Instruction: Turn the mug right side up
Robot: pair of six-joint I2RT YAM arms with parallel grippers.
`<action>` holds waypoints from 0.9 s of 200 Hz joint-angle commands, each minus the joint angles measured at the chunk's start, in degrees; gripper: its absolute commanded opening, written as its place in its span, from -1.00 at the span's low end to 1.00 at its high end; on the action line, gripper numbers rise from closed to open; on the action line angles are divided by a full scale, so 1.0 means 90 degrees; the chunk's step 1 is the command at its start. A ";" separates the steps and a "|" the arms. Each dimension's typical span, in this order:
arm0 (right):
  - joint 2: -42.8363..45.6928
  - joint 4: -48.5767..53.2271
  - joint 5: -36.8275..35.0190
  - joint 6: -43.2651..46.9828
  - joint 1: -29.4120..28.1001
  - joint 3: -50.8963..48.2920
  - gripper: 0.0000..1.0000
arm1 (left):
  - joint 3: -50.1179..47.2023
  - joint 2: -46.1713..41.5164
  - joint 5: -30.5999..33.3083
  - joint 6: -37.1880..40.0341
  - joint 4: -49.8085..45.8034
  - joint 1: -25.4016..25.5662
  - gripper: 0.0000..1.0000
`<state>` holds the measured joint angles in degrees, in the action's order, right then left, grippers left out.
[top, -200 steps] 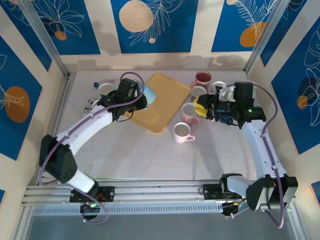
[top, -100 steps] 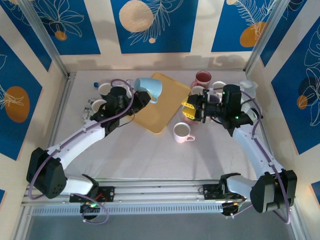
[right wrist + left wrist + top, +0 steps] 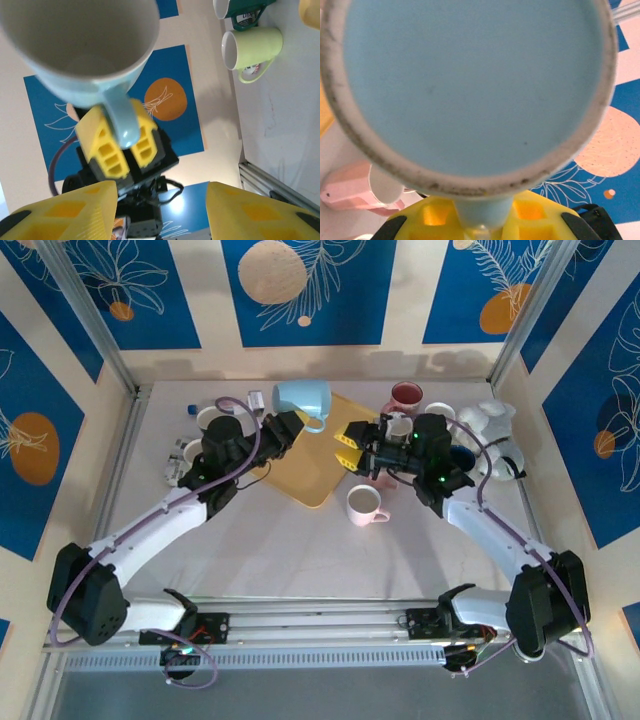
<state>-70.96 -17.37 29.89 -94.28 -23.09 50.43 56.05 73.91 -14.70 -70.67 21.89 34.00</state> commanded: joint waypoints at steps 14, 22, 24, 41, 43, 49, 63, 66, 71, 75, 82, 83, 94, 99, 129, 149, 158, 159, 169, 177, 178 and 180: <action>-0.0354 -0.0753 -0.0546 -0.0032 -0.0239 0.0438 0.01 | 0.0027 -0.0524 -0.0183 -0.0046 0.0747 0.0113 -1.00; -0.0402 -0.0836 -0.0596 -0.0006 -0.0284 0.0507 0.00 | 0.0013 -0.0572 -0.0191 -0.0027 0.0695 0.0111 -1.00; -0.0415 -0.0842 -0.0611 -0.0001 -0.0300 0.0528 0.00 | -0.0002 -0.0587 -0.0193 -0.0021 0.0686 0.0115 -1.00; -0.0448 -0.0982 -0.0772 0.0035 -0.0416 0.0587 0.00 | -0.0041 -0.0672 -0.0196 -0.0021 0.0654 0.0113 -1.00; -0.0446 -0.0998 -0.0794 0.0036 -0.0426 0.0587 0.00 | -0.0045 -0.0683 -0.0194 -0.0021 0.0654 0.0115 -1.00; -0.0448 -0.1024 -0.0841 0.0028 -0.0459 0.0604 -0.01 | -0.0057 -0.0697 -0.0191 -0.0019 0.0653 0.0117 -1.00; -0.0465 -0.1080 -0.0886 -0.0025 -0.0514 0.0641 -0.03 | -0.0066 -0.0722 -0.0210 -0.0024 0.0652 0.0115 -1.00; -0.0469 -0.1109 -0.0889 -0.0030 -0.0524 0.0642 -0.04 | -0.0078 -0.0729 -0.0221 -0.0035 0.0654 0.0111 -1.00; -0.0484 -0.1143 -0.0889 -0.0049 -0.0543 0.0644 -0.05 | -0.0083 -0.0736 -0.0222 -0.0024 0.0661 0.0110 -1.00; -0.0478 -0.1159 -0.0899 -0.0059 -0.0560 0.0646 -0.07 | -0.0083 -0.0733 -0.0222 -0.0038 0.0659 0.0116 -1.00; -0.0474 -0.1185 -0.0908 -0.0058 -0.0587 0.0660 -0.08 | -0.0110 -0.0746 -0.0205 -0.0051 0.0664 0.0119 -1.00; -0.0470 -0.1185 -0.0908 -0.0060 -0.0588 0.0658 -0.09 | -0.0121 -0.0754 -0.0204 -0.0054 0.0664 0.0114 -1.00; -0.0453 -0.1198 -0.0919 -0.0050 -0.0636 0.0658 -0.10 | -0.0148 -0.0761 -0.0193 -0.0062 0.0713 0.0112 -1.00; -0.0445 -0.1220 -0.0928 -0.0047 -0.0649 0.0663 -0.11 | -0.0168 -0.0771 -0.0179 -0.0072 0.0727 0.0117 -1.00; -0.0281 -0.1232 -0.1119 0.0007 -0.0768 0.0564 -0.14 | -0.0212 -0.0781 -0.0124 -0.0087 0.0804 0.0116 -1.00; -0.0322 -0.1125 -0.1065 -0.0021 -0.0821 0.0613 -0.15 | -0.0217 -0.0771 -0.0107 -0.0114 0.0851 0.0127 -1.00; -0.0386 -0.1143 -0.0999 -0.0053 -0.0856 0.0641 -0.16 | -0.0216 -0.0771 -0.0106 -0.0106 0.0853 0.0119 -1.00; -0.0386 -0.1145 -0.0993 -0.0057 -0.0859 0.0643 -0.16 | -0.0214 -0.0771 -0.0105 -0.0106 0.0851 0.0124 -1.00; -0.0453 -0.1172 -0.0975 -0.0096 -0.0913 0.0658 -0.16 | -0.0212 -0.0771 -0.0111 -0.0099 0.0859 0.0120 -1.00; -0.0479 -0.1184 -0.0995 -0.0119 -0.0939 0.0658 -0.17 | -0.0215 -0.0764 -0.0115 -0.0106 0.0886 0.0123 -1.00; -0.0482 -0.1195 -0.1006 -0.0125 -0.0944 0.0657 -0.17 | -0.0214 -0.0762 -0.0115 -0.0106 0.0887 0.0121 -1.00; -0.0489 -0.1203 -0.1006 -0.0133 -0.0953 0.0656 -0.16 | -0.0218 -0.0761 -0.0115 -0.0109 0.0883 0.0119 -1.00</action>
<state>-74.91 -26.48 21.17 -94.70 -30.81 54.39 53.01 68.73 -15.00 -71.75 22.26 34.52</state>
